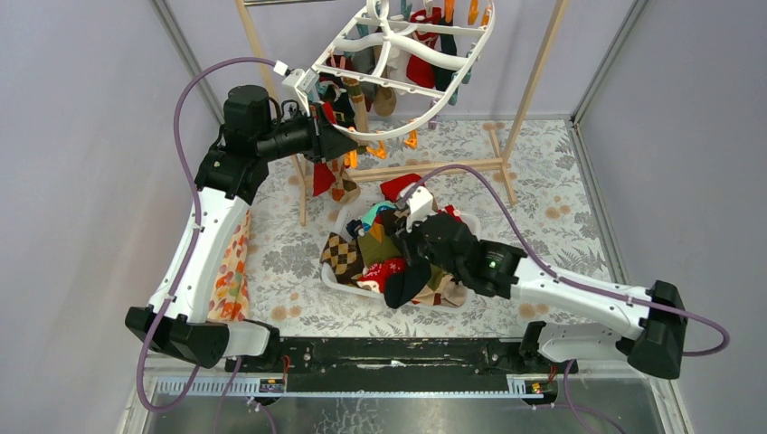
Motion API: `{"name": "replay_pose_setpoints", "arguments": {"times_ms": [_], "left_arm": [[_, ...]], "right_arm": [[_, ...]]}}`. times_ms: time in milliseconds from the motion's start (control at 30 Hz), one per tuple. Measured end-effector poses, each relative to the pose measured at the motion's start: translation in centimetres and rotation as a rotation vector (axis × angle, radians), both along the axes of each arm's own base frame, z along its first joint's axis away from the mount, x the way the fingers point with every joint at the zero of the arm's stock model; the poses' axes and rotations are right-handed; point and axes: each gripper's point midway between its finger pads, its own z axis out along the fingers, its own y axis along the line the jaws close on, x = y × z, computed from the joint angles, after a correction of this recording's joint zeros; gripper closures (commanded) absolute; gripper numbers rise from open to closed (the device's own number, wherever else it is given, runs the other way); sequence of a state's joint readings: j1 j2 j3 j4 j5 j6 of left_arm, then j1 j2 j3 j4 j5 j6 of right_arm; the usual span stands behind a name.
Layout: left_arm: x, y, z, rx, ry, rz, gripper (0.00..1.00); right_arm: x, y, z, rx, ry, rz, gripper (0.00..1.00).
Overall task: Clip the socks to the hanger
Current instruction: Pick up the sock from the bin.
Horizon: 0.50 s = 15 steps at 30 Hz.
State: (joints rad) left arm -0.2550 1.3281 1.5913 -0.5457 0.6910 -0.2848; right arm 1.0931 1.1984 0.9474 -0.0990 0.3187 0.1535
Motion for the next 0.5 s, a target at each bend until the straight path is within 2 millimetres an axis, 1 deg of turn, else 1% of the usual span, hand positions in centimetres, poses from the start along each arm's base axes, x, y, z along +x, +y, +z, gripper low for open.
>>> {"name": "replay_pose_setpoints", "arguments": {"times_ms": [67,167,267,333,400,467,500], "left_arm": [[0.0,0.0,0.0,0.000,0.001,0.000,1.00],[0.0,0.0,0.0,0.000,0.001,-0.001,1.00],[-0.1,-0.1,0.0,-0.004,0.005,-0.004,1.00],[-0.2,-0.2,0.1,-0.013,0.013,-0.009,1.00],[-0.5,-0.4,0.3,-0.031,0.026,-0.021,1.00],[-0.7,-0.6,0.6,-0.051,0.037,-0.035,1.00],[-1.0,-0.8,0.8,-0.067,0.047,-0.047,1.00]], "right_arm": [[-0.6,0.1,0.7,0.054,0.005,0.036,1.00],[-1.4,0.4,3.3,0.202,0.026,0.113,1.00],[-2.4,1.0,7.3,0.407,0.042,0.218,1.00],[-3.7,1.7,10.0,0.540,0.052,0.316,1.00],[-5.2,2.3,12.0,0.656,0.078,0.421,1.00],[-6.5,2.7,13.3,0.773,0.127,0.519,1.00],[-6.7,2.7,13.3,0.796,0.144,0.534,1.00]]}}
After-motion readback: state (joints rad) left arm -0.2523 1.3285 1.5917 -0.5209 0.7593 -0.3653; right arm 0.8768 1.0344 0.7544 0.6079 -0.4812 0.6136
